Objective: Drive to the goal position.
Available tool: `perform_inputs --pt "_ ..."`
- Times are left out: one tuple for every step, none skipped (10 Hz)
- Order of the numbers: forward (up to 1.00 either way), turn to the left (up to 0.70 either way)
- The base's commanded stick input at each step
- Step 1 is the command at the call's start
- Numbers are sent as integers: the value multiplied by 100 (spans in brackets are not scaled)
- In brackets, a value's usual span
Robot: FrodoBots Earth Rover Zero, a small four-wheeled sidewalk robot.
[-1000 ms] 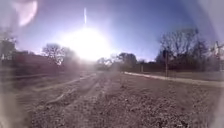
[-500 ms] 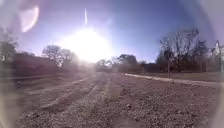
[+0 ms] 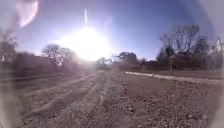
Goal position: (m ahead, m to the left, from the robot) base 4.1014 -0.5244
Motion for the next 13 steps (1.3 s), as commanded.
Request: perform_inputs --pt "50 0" --pt "50 0" --pt "50 0" --pt "50 0" --pt "50 0" --pt "50 0" --pt "50 0" --pt "50 0" --pt "50 0" --pt "50 0" --pt "50 0" --pt "50 0" --pt "50 0"
